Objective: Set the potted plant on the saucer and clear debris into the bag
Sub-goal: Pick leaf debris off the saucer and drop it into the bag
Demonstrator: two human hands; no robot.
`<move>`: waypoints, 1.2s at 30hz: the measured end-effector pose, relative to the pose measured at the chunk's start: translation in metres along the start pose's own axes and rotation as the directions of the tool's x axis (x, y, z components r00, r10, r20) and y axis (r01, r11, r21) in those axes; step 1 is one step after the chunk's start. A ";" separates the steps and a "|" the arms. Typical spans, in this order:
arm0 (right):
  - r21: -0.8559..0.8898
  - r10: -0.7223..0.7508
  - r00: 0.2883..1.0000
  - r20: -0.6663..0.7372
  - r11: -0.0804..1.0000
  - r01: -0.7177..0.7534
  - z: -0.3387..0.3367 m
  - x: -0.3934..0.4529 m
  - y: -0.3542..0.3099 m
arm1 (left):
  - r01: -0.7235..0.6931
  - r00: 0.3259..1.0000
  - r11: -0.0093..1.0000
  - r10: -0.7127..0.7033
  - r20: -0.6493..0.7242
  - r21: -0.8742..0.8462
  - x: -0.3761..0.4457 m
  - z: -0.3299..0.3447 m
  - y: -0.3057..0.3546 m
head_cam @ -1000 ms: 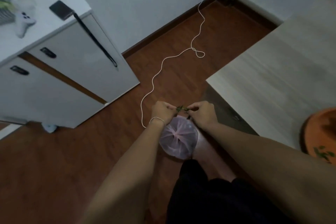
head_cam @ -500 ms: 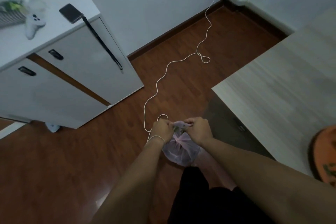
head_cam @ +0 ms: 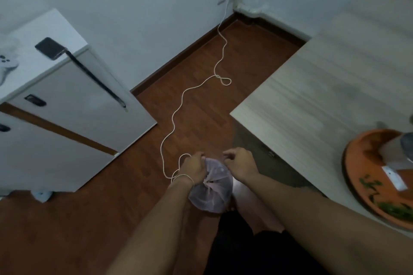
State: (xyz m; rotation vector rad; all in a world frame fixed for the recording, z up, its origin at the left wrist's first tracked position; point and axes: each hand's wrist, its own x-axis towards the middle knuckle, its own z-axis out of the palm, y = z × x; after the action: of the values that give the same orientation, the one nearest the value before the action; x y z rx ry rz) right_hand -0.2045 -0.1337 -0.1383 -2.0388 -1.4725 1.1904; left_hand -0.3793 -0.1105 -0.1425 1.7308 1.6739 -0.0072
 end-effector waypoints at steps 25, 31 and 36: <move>0.268 0.379 0.619 -0.688 0.925 -0.268 -0.268 -0.146 0.255 | -0.827 0.519 0.554 0.682 0.515 0.099 -0.011 0.148 0.405; -0.143 0.349 0.849 -0.398 0.890 -0.433 -0.282 -0.144 0.294 | -0.842 0.512 0.451 0.500 0.698 0.295 -0.005 0.193 0.419; -0.307 0.383 0.872 -0.306 0.827 -0.471 -0.275 -0.145 0.289 | -0.825 0.555 0.356 0.365 0.748 0.438 -0.008 0.214 0.414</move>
State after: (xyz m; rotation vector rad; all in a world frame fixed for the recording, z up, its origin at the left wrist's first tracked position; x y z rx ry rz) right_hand 0.1723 -0.3282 -0.1186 -2.7792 -1.2279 0.8082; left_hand 0.0795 -0.1800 -0.0996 2.6001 0.4145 -0.9079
